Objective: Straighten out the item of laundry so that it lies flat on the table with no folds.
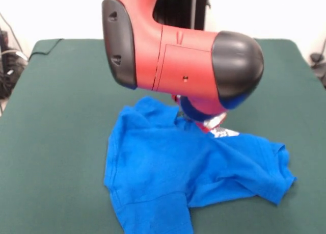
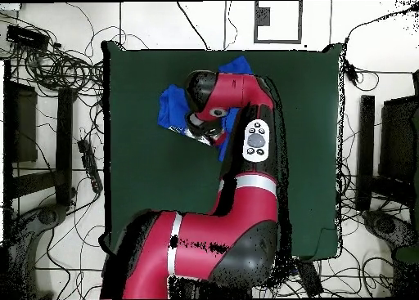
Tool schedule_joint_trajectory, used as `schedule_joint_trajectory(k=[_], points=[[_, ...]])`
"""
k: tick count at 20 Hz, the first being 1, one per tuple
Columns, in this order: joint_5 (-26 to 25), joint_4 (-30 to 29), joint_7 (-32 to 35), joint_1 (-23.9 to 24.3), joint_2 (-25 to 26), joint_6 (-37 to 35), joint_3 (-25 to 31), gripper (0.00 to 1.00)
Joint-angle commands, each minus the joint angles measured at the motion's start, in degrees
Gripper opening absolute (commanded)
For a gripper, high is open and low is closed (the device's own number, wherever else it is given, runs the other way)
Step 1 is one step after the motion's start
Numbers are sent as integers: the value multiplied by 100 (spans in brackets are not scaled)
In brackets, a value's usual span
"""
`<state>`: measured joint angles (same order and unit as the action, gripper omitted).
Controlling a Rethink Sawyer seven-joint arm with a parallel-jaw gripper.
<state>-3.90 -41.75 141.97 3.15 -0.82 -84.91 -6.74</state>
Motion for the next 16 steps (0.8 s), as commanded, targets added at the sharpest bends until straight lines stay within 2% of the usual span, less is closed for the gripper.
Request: schedule_joint_trajectory(k=[1,5,10,12,13,14,15,16], points=[[302,-1433,-1198,121,-268,-1196,882,0],[325,-1247,-1267,275,-29,-1652,1194,0],[282,-1402,-1092,285,-84,-1485,1359,0],[163,-1477,-1013,241,-153,-895,1355,0],[-15,-1563,-932,171,-234,-45,1287,0],[-142,-1620,-834,125,-297,480,1246,0],[-430,-1763,-535,-27,-472,1475,1089,0],[-615,-1786,-337,-137,-564,1862,982,0]])
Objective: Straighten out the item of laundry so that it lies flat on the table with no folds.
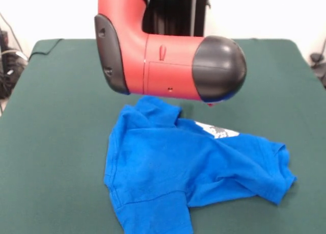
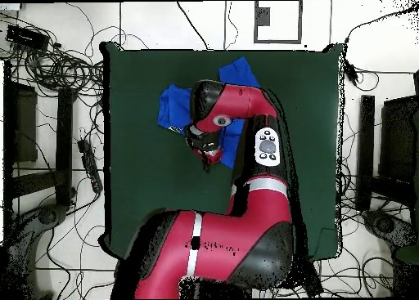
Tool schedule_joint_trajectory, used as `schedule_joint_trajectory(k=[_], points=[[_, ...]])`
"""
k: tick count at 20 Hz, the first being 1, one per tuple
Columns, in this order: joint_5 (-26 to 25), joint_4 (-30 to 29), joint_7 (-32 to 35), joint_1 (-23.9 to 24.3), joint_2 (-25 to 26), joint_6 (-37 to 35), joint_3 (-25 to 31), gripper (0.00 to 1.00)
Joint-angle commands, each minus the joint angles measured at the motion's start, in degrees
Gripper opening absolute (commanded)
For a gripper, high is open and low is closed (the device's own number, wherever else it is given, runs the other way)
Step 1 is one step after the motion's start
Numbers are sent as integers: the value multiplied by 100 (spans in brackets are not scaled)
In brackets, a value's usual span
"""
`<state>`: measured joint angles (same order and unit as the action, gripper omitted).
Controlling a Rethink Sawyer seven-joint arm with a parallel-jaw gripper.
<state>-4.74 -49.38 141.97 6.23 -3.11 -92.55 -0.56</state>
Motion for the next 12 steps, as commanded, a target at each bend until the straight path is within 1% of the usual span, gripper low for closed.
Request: schedule_joint_trajectory(k=[1,2,3,4,5,7,9,12], points=[[-800,-1017,-49,-646,-471,2992,155,0],[-1069,-1011,240,-846,-607,3358,-53,0],[-1263,-986,582,-1072,-741,3496,-273,0],[-1337,-936,713,-1180,-783,3494,-367,0],[-1359,-837,974,-1368,-805,3358,-486,0],[-1360,-627,1251,-1611,-760,3069,-675,0],[-1266,-579,1483,-1769,-764,2903,-782,0],[-1084,-582,1617,-1926,-762,2724,-881,0]])
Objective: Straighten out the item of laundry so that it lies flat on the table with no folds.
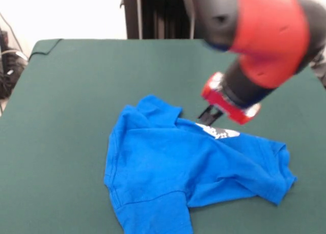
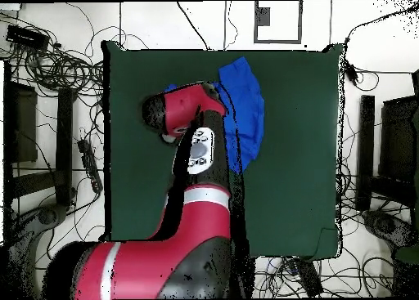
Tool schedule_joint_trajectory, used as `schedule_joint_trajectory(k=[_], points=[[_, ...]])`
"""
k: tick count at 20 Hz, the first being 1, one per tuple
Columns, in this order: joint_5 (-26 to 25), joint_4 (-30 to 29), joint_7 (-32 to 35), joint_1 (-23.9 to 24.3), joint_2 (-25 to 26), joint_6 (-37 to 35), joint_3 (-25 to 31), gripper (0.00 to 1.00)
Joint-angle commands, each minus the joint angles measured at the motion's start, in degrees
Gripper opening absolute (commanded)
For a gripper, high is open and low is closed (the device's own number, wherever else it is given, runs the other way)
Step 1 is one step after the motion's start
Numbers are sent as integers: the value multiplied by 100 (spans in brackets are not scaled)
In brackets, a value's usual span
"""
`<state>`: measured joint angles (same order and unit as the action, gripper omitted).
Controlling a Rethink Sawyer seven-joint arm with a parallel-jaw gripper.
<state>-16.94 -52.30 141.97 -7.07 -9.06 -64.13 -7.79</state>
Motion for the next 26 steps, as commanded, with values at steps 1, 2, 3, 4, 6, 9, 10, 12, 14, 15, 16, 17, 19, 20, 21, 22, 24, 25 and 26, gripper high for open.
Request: schedule_joint_trajectory(k=[1,2,3,4,6,9,10,12,14,15,16,17,19,20,21,22,24,25,26], points=[[213,289,1705,-646,277,-444,-104,0],[280,361,1708,-667,317,-541,-112,0],[342,591,1639,-647,413,-729,-104,0],[381,641,1592,-650,422,-779,-105,0],[393,739,1366,-637,413,-838,-144,0],[352,1081,1061,-531,545,-808,-140,0],[328,1155,1007,-516,572,-757,-144,0],[195,1412,910,-526,658,-464,-170,0],[134,1542,923,-543,747,-143,-152,0],[115,1662,1034,-588,834,-38,-159,0],[154,1421,1240,-699,771,138,-165,0],[193,1181,1445,-811,708,313,-170,0],[229,1359,1737,-903,892,427,-163,0],[246,1469,1853,-934,981,444,-171,0],[273,1611,2060,-980,1094,476,-191,0],[301,1753,2268,-1025,1206,508,-211,0],[434,1902,2637,-1083,1338,559,-199,0],[525,1916,2712,-1082,1366,593,-150,0],[616,1930,2788,-1081,1394,628,-101,0]])
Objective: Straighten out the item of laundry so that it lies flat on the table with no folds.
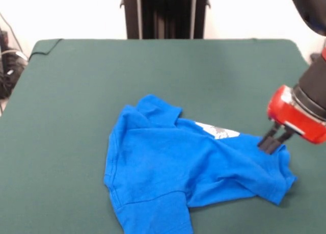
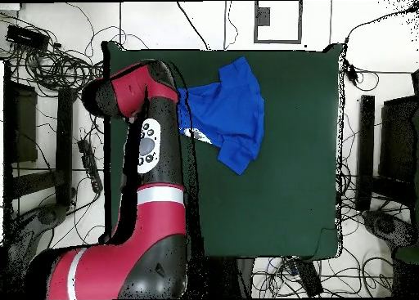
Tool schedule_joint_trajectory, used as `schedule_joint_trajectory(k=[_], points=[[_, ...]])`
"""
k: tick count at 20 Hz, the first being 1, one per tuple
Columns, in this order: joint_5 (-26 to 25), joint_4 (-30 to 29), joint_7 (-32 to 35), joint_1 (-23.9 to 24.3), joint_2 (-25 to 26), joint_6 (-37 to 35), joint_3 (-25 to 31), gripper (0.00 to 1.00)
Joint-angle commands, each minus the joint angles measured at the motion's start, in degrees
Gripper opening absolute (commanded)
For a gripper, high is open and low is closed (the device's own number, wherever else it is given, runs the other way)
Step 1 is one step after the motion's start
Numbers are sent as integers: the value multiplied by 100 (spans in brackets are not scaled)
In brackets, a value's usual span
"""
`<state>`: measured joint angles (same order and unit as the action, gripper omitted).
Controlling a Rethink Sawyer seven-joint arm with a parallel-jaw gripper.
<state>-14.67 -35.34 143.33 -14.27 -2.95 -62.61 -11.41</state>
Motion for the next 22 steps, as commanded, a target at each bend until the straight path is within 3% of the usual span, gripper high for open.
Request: schedule_joint_trajectory(k=[1,6,10,22], points=[[545,237,2686,-332,807,423,364,0],[995,221,2598,-206,977,348,581,0],[998,269,2613,-220,1245,266,426,0],[-143,1048,3865,-691,2077,1000,-1137,0]])
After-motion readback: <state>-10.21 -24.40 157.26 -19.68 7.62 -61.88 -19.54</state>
